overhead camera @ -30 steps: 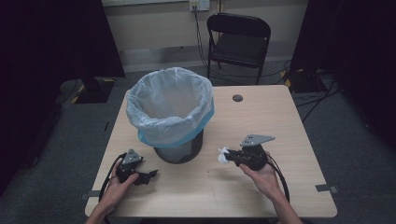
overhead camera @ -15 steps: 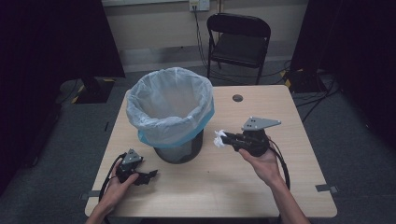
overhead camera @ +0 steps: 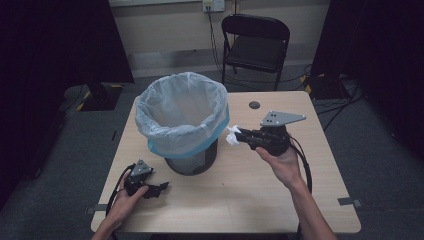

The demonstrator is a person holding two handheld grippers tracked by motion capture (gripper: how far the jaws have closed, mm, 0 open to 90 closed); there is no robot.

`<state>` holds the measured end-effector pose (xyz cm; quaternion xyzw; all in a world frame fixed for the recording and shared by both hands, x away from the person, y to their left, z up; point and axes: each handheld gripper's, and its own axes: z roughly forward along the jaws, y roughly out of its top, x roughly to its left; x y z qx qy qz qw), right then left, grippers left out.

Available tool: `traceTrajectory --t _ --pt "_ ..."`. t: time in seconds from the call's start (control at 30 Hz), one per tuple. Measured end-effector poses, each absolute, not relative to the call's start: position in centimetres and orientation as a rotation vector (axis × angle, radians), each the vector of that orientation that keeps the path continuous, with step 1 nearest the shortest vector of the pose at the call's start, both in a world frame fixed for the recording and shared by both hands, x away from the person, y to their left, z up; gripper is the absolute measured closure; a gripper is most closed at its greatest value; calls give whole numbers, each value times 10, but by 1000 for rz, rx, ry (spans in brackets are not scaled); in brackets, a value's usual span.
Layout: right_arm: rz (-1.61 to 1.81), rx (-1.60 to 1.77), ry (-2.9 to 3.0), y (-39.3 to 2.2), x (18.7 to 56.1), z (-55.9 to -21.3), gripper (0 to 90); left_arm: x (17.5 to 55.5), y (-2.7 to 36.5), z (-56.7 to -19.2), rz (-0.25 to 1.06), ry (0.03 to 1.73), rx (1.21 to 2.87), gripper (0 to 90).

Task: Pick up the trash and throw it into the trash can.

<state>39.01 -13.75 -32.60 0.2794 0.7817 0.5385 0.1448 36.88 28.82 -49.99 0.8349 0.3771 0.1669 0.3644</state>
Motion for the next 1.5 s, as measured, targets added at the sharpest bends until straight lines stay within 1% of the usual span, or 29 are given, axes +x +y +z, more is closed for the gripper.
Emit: traceTrajectory --t 0.4,0.53,0.9,1.33,1.5 --pt "1610 764 2184 -142 392 -293 818 369 288 -500 429 971 2146 127" --pt "1637 725 2164 -136 395 -275 818 369 288 -500 429 971 2146 127" --pt "1693 648 2176 -106 412 -246 817 369 288 -500 429 971 2146 127" --pt "1680 642 2259 -66 448 -249 813 369 288 -500 427 968 2145 126" --pt "1658 661 2289 -53 461 -253 786 369 288 -500 427 968 2145 126"
